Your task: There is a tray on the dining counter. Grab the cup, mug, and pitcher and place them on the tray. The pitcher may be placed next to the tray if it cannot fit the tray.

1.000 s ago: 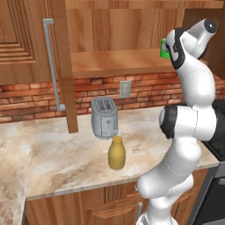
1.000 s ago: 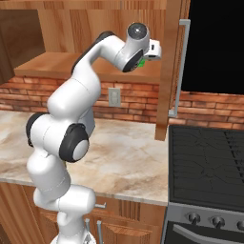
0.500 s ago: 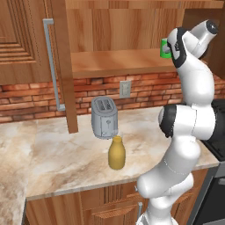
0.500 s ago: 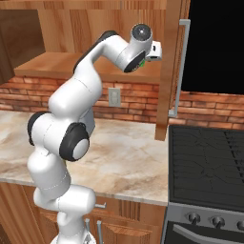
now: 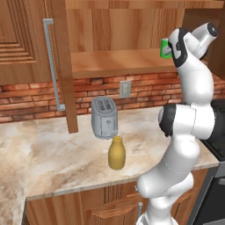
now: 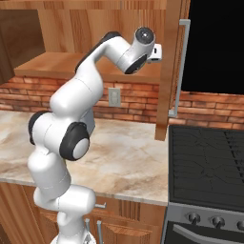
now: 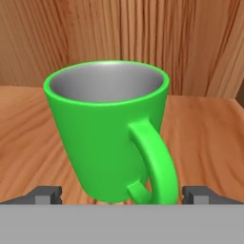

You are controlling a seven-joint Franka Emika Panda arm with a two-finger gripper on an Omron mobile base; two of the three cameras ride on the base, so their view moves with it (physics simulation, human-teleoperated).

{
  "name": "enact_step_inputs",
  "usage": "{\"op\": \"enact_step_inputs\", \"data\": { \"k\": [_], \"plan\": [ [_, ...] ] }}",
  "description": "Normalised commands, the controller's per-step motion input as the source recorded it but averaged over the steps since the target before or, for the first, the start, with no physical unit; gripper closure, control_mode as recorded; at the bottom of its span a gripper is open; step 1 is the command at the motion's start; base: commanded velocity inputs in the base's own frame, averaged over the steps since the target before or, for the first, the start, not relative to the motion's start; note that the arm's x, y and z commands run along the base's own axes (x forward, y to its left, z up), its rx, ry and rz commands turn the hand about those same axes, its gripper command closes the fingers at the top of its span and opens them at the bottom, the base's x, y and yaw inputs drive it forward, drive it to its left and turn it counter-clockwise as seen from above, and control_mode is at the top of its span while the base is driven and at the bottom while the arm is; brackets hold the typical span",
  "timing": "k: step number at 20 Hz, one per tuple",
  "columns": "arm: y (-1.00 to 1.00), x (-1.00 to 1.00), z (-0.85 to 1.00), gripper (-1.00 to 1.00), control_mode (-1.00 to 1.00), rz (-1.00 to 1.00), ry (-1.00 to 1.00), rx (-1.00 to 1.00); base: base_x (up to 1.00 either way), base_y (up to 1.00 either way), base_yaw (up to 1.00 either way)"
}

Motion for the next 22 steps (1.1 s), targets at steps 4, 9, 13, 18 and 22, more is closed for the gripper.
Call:
{"op": "enact_step_inputs", "data": {
  "k": [4, 9, 13, 18, 22],
  "plan": [
    [0.00, 0.03, 0.00, -1.00, -1.00, 0.04, 0.00, 0.00, 0.00, 0.00, 0.00],
    [0.00, 0.19, 0.00, -1.00, -1.00, 0.01, 0.00, 0.00, 0.00, 0.00, 0.00],
    [0.00, 0.20, 0.00, -1.00, -1.00, 0.00, 0.00, 0.00, 0.00, 0.00, 0.00],
    [-0.04, 0.24, 0.00, -1.00, -1.00, 0.00, 0.00, 0.00, 0.00, 0.00, 0.00],
    [-0.04, 0.15, 0.00, -1.00, -1.00, 0.00, 0.00, 0.00, 0.00, 0.00, 0.00]
  ]
}}
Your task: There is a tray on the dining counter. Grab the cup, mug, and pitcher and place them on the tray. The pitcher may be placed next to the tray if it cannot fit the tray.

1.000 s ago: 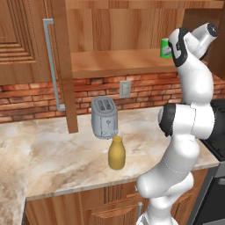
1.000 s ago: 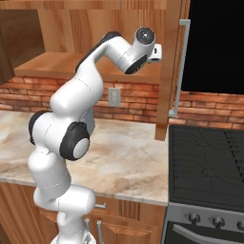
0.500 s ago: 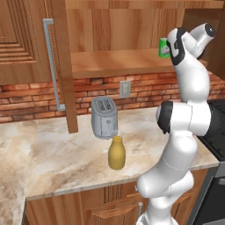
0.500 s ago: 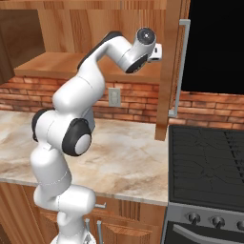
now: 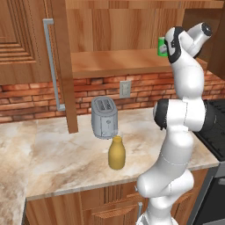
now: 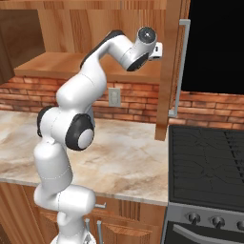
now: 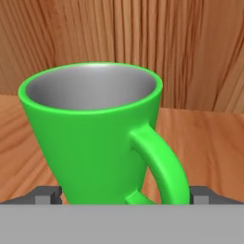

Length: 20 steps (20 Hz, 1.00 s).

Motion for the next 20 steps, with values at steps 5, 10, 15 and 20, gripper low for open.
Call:
{"op": "enact_step_inputs", "data": {
  "k": [5, 10, 15, 20],
  "plan": [
    [-0.05, 0.00, 0.00, -1.00, -1.00, 0.03, 0.00, 0.00, 0.00, 0.00, 0.00],
    [-0.01, 0.00, 0.08, -1.00, -1.00, 0.04, 0.00, 0.00, 0.00, 0.00, 0.00],
    [0.00, 0.00, 0.03, -1.00, -1.00, 0.07, 0.00, 0.00, 0.00, 0.00, 0.00],
    [0.00, 0.00, 0.01, -1.00, -1.00, 0.08, -0.01, 0.00, 0.00, 0.00, 0.00]
  ]
}}
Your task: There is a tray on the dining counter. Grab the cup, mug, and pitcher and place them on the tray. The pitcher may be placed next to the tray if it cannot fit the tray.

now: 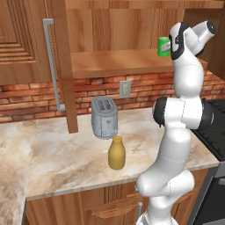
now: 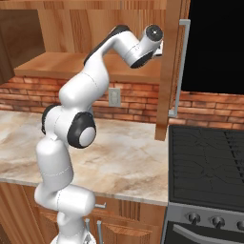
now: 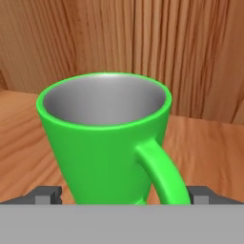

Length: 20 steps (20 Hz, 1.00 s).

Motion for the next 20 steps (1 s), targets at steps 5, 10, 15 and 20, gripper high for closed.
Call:
{"op": "enact_step_inputs", "data": {
  "k": [5, 10, 15, 20],
  "plan": [
    [0.00, 0.01, 0.00, -1.00, -1.00, 0.10, -0.02, 0.00, 0.00, 0.00, 0.00],
    [0.00, -0.04, 0.00, -1.00, -1.00, 0.14, -0.04, 0.00, 0.00, 0.00, 0.00],
    [0.13, -0.13, 0.00, -1.00, -1.00, 0.11, -0.02, 0.00, 0.00, 0.00, 0.00],
    [0.22, -0.05, 0.00, -1.00, -1.00, 0.07, 0.00, 0.00, 0.00, 0.00, 0.00]
  ]
}}
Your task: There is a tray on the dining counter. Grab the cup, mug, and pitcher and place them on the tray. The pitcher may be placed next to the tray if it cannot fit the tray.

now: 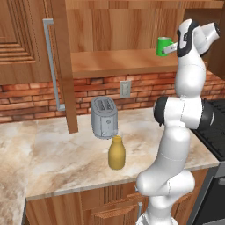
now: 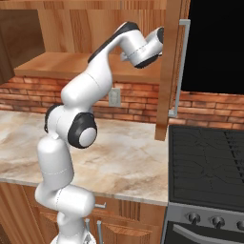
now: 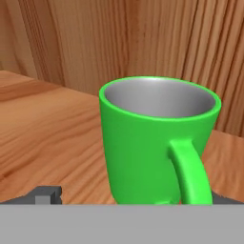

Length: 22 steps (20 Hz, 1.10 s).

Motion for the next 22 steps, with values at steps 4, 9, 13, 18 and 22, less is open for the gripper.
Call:
{"op": "enact_step_inputs", "data": {
  "k": [4, 9, 13, 18, 22],
  "plan": [
    [0.30, 0.00, 0.00, -1.00, -1.00, 0.03, 0.00, 0.00, 0.00, 0.00, 0.00],
    [0.22, 0.00, 0.00, -1.00, -1.00, 0.02, 0.00, 0.00, 0.00, 0.00, 0.00],
    [0.07, 0.00, 0.00, -1.00, -1.00, 0.00, 0.00, 0.00, 0.00, 0.00, 0.00],
    [0.00, 0.00, 0.00, -1.00, -1.00, 0.00, 0.00, 0.00, 0.00, 0.00, 0.00],
    [0.00, 0.00, 0.00, -1.00, -1.00, 0.00, 0.00, 0.00, 0.00, 0.00, 0.00]
  ]
}}
